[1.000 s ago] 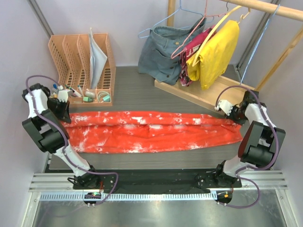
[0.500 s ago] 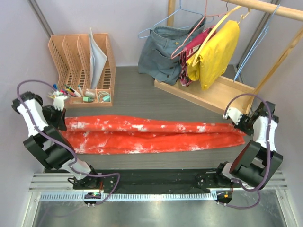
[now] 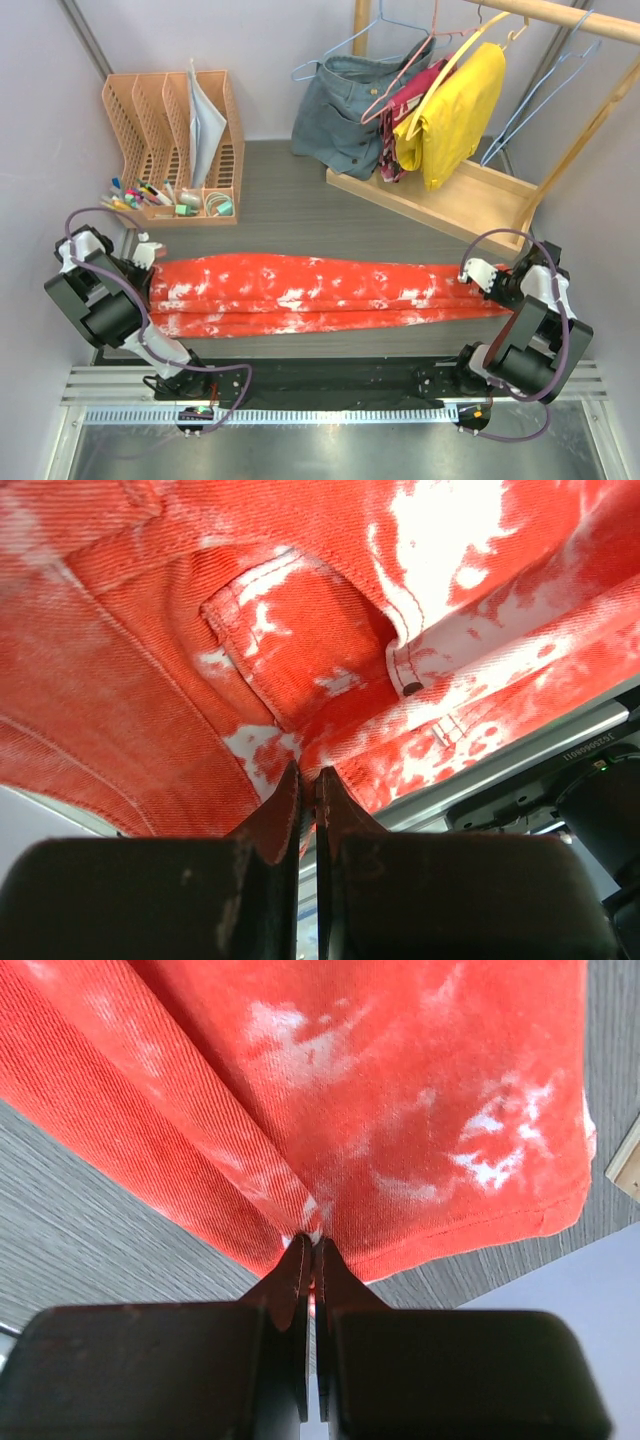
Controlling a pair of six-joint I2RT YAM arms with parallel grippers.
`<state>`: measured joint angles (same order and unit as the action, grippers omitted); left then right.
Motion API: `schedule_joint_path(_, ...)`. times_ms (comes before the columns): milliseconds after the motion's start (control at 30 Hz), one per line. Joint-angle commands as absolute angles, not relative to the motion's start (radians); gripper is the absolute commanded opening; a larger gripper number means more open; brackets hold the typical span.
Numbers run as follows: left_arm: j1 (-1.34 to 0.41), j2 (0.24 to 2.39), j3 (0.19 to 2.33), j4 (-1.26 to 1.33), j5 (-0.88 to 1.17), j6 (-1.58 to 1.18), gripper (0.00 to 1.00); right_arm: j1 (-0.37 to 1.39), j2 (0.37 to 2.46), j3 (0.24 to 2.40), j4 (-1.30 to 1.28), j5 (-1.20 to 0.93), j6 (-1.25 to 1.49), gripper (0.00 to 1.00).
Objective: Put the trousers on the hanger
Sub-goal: Fold the trousers
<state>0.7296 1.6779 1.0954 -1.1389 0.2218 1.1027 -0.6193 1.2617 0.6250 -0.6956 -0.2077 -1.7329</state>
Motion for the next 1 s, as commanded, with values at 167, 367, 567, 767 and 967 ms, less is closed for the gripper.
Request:
schedule_joint_path(167, 0.746, 1.577, 1.274, -1.198, 0.204, 1.123, 0.00, -0.635, 1.279, 0.785, -0.652, -0.137, -1.735, 0.01)
schedule_joint_path(367, 0.778, 1.494, 1.409, -1.330, 0.230, 1.190, 0.00, -0.660, 1.259, 0.862, -0.716, -0.161, -1.736, 0.01)
schedule_joint_path(567, 0.850, 1.523, 1.271, -1.329, 0.124, 1.296, 0.00, -0.693, 1.287, 0.816, -0.704, -0.153, -1.802, 0.01)
schedule_joint_path(767, 0.848, 1.505, 0.998, -1.102, 0.032, 1.341, 0.12, -0.680, 1.218, 0.638, -0.603, -0.121, -1.871, 0.02)
schedule_joint_path(967, 0.867, 1.490, 1.032, -1.243, 0.118, 1.361, 0.56, -0.678, 1.258, 0.713, -0.652, -0.103, -1.786, 0.46)
